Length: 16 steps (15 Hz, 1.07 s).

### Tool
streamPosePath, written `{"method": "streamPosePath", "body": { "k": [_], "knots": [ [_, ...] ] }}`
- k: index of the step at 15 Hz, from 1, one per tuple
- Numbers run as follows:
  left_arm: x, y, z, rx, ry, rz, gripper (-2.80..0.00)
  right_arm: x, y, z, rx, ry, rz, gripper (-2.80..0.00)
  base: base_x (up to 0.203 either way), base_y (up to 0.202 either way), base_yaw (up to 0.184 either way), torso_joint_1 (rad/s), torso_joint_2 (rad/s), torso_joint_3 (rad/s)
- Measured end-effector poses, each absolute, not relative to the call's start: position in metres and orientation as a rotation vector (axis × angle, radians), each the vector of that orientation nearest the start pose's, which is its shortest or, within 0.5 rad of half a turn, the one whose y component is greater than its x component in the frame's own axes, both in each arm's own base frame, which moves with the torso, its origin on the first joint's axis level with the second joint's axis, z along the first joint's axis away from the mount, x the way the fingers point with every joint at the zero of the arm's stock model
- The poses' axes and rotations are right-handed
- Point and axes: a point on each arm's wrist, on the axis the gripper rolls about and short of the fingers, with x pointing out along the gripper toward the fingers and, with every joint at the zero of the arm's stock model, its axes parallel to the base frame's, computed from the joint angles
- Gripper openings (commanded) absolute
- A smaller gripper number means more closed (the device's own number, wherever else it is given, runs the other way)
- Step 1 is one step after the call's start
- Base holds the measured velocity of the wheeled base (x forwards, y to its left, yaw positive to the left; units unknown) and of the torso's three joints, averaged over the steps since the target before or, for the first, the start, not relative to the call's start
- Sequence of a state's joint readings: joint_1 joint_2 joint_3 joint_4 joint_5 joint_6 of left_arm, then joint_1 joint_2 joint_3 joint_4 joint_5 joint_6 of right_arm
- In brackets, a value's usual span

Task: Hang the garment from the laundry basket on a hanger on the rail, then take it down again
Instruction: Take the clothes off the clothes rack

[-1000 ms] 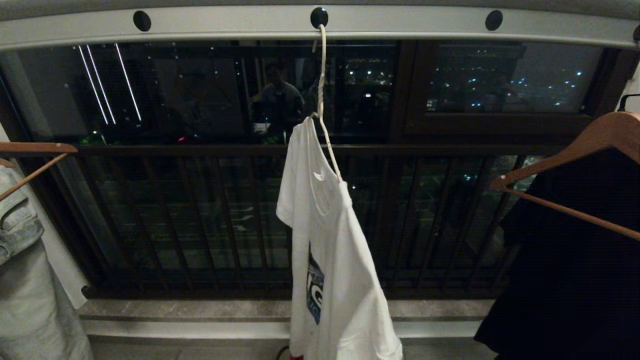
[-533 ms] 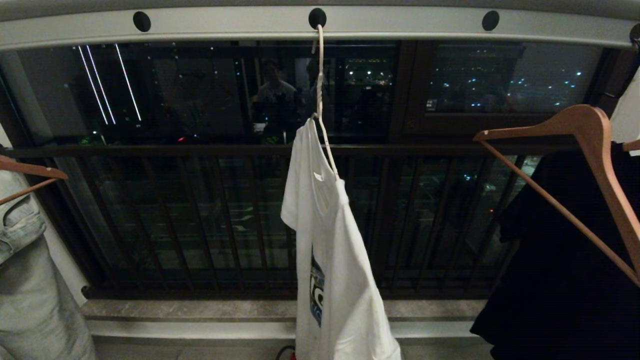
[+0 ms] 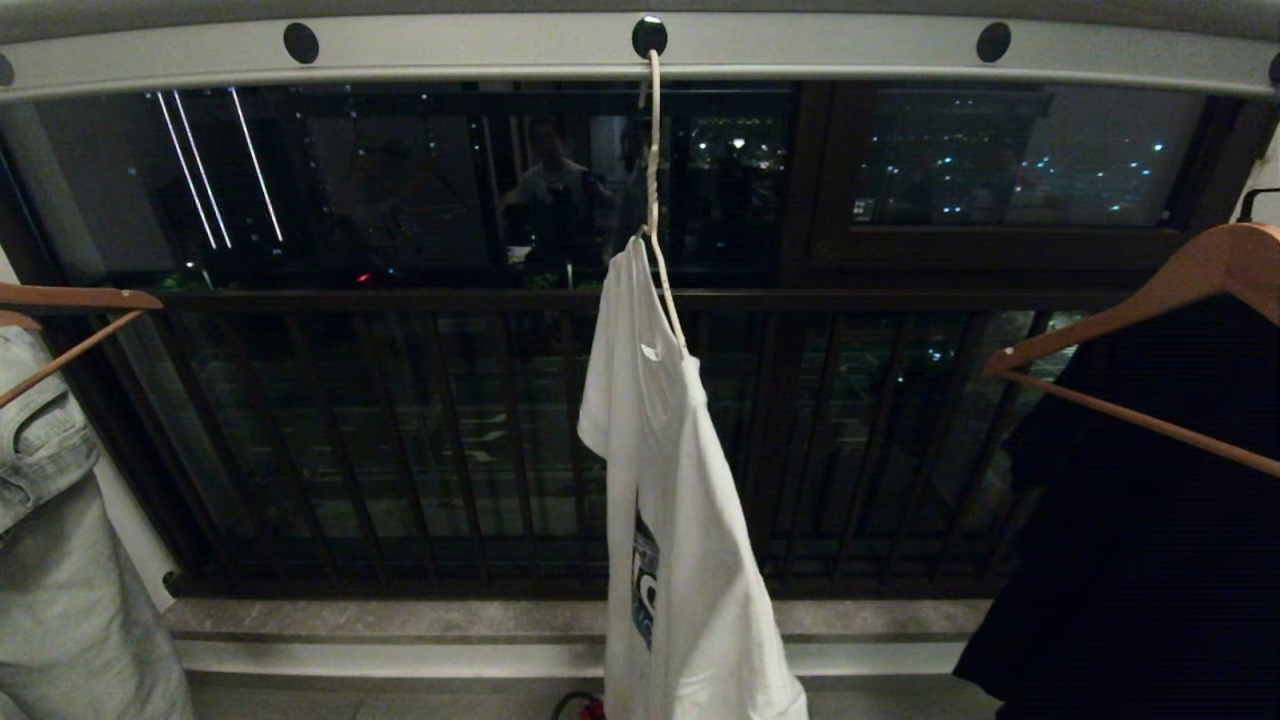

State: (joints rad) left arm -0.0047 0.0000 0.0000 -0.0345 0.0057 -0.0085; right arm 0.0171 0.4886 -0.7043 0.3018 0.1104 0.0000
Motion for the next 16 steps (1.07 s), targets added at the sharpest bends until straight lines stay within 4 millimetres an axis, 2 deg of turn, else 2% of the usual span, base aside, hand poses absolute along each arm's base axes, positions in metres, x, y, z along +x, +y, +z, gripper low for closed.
{"method": "streamPosePath", "body": {
  "k": [2,4,9,13,16],
  "knots": [
    [-0.023,0.0,0.079,-0.009,-0.035,0.0,-2.8,0.005,0.006,0.275,0.011,0.095,0.268,-2.8,0.0,0.0,0.0,0.0,0.0,0.0],
    [-0.023,0.0,0.079,-0.009,-0.035,0.0,-2.8,0.025,0.009,0.299,0.023,0.124,0.426,-2.8,0.0,0.0,0.0,0.0,0.0,0.0],
    [-0.023,0.0,0.079,-0.009,-0.035,0.001,-2.8,0.083,0.024,0.344,0.023,0.157,0.705,-2.8,0.0,0.0,0.0,0.0,0.0,0.0],
    [-0.023,0.0,0.079,-0.009,-0.035,0.001,-2.8,0.114,0.056,0.36,-0.007,0.184,0.769,-2.8,0.0,0.0,0.0,0.0,0.0,0.0],
    [-0.023,0.0,0.079,-0.009,-0.035,0.0,-2.8,0.129,0.091,0.367,0.018,0.2,0.756,-2.8,0.0,0.0,0.0,0.0,0.0,0.0]
  ]
}}
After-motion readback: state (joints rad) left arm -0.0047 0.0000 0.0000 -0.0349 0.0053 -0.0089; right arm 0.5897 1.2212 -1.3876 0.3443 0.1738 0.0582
